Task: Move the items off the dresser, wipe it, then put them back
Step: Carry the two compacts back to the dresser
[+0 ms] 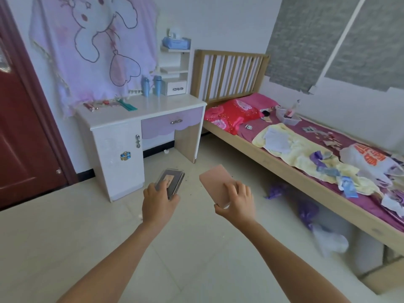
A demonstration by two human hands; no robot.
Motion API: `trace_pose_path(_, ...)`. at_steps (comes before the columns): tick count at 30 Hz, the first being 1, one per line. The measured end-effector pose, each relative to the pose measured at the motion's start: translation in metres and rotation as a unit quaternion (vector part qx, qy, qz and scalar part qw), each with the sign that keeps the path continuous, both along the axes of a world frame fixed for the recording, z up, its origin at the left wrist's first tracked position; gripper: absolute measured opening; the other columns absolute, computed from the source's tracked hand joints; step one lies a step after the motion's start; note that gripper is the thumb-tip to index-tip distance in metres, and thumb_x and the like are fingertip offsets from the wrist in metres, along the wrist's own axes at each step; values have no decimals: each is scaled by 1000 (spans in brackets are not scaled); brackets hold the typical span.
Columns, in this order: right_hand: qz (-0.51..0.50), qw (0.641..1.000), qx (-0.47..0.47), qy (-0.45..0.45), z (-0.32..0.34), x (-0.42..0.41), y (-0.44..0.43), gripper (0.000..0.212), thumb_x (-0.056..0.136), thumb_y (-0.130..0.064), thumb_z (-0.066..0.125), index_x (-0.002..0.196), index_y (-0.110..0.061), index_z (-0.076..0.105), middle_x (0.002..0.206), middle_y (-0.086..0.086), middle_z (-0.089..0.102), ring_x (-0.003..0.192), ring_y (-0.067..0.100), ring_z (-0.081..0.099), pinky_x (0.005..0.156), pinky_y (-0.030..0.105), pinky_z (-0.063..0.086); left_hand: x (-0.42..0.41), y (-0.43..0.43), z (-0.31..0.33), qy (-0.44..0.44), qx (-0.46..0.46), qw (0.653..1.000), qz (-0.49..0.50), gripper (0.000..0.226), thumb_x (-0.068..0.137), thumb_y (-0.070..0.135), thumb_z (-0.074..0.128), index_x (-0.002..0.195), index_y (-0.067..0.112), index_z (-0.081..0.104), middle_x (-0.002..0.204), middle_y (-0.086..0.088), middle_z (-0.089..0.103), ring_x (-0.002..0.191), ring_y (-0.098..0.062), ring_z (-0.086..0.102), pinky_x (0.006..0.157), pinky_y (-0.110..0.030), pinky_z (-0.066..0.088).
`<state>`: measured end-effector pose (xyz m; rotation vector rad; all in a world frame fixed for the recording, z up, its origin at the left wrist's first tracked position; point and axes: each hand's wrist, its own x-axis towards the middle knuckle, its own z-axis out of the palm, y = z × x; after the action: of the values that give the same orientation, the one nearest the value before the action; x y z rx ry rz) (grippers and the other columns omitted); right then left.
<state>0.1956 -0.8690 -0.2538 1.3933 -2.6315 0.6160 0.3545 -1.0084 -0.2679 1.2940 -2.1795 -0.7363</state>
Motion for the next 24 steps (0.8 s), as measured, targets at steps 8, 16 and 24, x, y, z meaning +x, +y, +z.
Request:
trace_pose_path(8,-3,999,-13,-32,3,-78,-113,72,68,-47,67,129,-18,42,128,6,41,112,25,36,91,32,34,-74,-107,-3,-23,14,1000,6,52,84,28,54,133,19,40,113,-12,45,108,-27,40,79,-35,46)
trace_pose_path(16,-26,996,30,-78,-32,-152,-182,71,65,-46,67,126,-15,47,123,9,45,108,27,40,84,31,35,-136,-175,-35,-63,54,996,17,53,86,31,52,136,22,37,121,-10,42,113,-25,39,82,-33,46)
trace_pose_path(24,20,996,9,-83,-39,-246,-288,71,71,-42,69,131,-18,41,128,7,42,111,24,38,89,31,35,-212,-263,-31,-57,78,991,88,50,87,30,51,134,20,38,124,-11,41,115,-25,38,85,-32,42)
